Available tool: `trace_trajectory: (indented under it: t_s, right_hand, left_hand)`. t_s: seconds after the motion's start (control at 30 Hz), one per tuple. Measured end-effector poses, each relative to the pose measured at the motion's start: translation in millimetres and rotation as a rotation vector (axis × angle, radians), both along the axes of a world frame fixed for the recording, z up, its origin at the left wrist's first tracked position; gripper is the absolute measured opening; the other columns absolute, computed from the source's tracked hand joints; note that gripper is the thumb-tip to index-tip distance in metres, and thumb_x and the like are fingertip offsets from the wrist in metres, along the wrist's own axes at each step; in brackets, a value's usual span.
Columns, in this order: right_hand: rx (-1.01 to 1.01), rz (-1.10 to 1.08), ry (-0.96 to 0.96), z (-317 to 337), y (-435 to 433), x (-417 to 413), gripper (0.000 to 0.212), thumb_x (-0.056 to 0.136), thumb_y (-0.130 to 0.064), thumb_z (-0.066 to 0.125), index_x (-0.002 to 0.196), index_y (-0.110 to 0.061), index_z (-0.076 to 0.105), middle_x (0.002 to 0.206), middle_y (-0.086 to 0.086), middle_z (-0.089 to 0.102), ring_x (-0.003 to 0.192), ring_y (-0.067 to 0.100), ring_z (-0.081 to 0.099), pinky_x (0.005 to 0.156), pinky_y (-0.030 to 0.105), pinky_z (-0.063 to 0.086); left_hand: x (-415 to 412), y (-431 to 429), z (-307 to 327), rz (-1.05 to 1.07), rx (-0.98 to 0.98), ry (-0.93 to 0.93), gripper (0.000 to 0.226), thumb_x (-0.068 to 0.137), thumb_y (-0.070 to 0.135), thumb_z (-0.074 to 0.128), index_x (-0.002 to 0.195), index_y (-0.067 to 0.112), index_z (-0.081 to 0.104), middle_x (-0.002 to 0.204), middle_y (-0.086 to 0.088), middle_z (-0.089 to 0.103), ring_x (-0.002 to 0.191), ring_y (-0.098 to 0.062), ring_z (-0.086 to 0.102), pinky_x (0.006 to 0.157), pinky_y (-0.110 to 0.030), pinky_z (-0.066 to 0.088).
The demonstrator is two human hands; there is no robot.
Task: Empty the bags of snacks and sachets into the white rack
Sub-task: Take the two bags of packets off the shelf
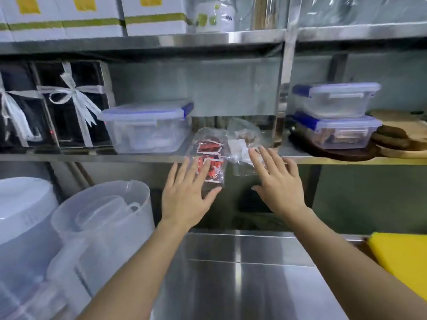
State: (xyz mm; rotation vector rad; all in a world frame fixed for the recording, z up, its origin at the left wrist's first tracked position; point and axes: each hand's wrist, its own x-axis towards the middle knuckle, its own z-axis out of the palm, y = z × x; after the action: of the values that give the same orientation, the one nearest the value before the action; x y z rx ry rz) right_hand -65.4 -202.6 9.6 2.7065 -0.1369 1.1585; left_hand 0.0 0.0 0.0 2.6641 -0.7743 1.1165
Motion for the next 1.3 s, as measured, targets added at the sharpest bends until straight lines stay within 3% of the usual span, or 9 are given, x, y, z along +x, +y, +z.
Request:
trace_trajectory:
  t_s: [0.13,0.2,0.37,0.63,0.87,1.07,1.13,1.23,1.3]
  right_hand:
    - [-0.058,-0.055,-0.059,-11.2,-9.1,24.3,0.079,0.067,-0.013,0.078,0.136,-0.007,0.041,0.134,0.013,0.055,0.125,0.029,0.051,0.096,0.045,0.044]
    - [-0.117,-0.058,-0.118,-15.0,-15.0,34.3,0.064,0.066,-0.009,0.078,0.124,-0.004,0.052,0.123,0.014,0.062,0.115,0.03,0.058,0.093,0.043,0.044]
    - [-0.261,-0.07,-0.298,-5.9,-26.2,40.9,0.02,0.069,0.004,0.061,0.085,-0.007,0.06,0.084,0.007,0.067,0.078,0.028,0.062,0.081,0.036,0.029]
    - [-0.218,-0.006,-0.168,20.1,-33.2,35.1,0.014,0.061,0.003,0.072,0.063,-0.009,0.064,0.058,0.002,0.064,0.059,0.024,0.058,0.075,0.033,0.026]
    - [-0.198,0.086,-0.187,61.6,-18.9,-5.9,0.015,0.068,0.0,0.068,0.061,-0.013,0.064,0.058,-0.001,0.063,0.057,0.021,0.056,0.071,0.032,0.026]
    - [-0.033,0.178,-0.151,128.0,5.7,-75.2,0.006,0.07,-0.003,0.07,0.071,-0.009,0.069,0.066,0.006,0.071,0.063,0.028,0.063,0.071,0.036,0.034]
    - [0.041,0.14,-0.068,149.9,16.9,-99.2,0.008,0.078,-0.009,0.065,0.081,-0.009,0.072,0.079,0.011,0.073,0.073,0.033,0.064,0.072,0.038,0.037]
    - [0.145,0.082,0.1,173.2,31.2,-133.0,0.019,0.087,-0.019,0.056,0.095,-0.013,0.072,0.091,0.015,0.072,0.084,0.037,0.062,0.074,0.041,0.049]
    - [0.164,0.062,0.176,178.3,39.0,-154.9,0.019,0.088,-0.02,0.054,0.093,-0.015,0.072,0.091,0.014,0.071,0.084,0.035,0.062,0.074,0.04,0.048]
  left_hand:
    - [20.0,-13.4,-21.5,0.044,0.16,-0.101,0.087,0.073,0.065,0.056,0.141,0.016,0.035,0.141,-0.009,0.049,0.133,-0.026,0.043,0.112,-0.047,0.026]
    - [27.3,-16.8,-25.4,0.044,0.142,-0.165,0.087,0.065,0.054,0.072,0.135,0.009,0.045,0.131,-0.011,0.059,0.123,-0.026,0.054,0.106,-0.049,0.034]
    - [36.1,-18.4,-17.3,-0.022,0.027,-0.358,0.031,0.067,0.022,0.078,0.094,0.011,0.068,0.095,-0.007,0.073,0.093,-0.023,0.068,0.093,-0.042,0.048]
    - [23.7,-13.2,9.5,-0.197,-0.018,-0.344,0.021,0.057,0.012,0.086,0.075,0.015,0.076,0.08,-0.001,0.076,0.081,-0.016,0.072,0.093,-0.042,0.048]
    - [-15.5,1.5,61.4,-0.202,-0.002,-0.242,0.022,0.053,0.007,0.087,0.069,0.016,0.075,0.065,-0.002,0.074,0.061,-0.017,0.071,0.085,-0.045,0.052]
    - [-61.8,28.2,124.7,-0.104,0.044,-0.189,0.021,0.056,0.006,0.084,0.066,0.021,0.073,0.049,-0.001,0.065,0.044,-0.023,0.061,0.05,-0.03,0.053]
    - [-87.5,38.9,146.4,-0.109,0.031,-0.125,0.012,0.071,0.008,0.076,0.079,0.018,0.074,0.062,-0.005,0.069,0.055,-0.027,0.063,0.053,-0.035,0.054]
    - [-123.8,50.2,171.7,-0.108,0.053,0.028,0.025,0.093,0.021,0.05,0.112,0.023,0.066,0.102,-0.006,0.071,0.094,-0.03,0.064,0.077,-0.037,0.047]
    - [-143.8,57.8,179.4,-0.098,0.1,0.09,0.025,0.095,0.026,0.047,0.113,0.03,0.065,0.11,-0.001,0.069,0.101,-0.027,0.061,0.08,-0.035,0.043]
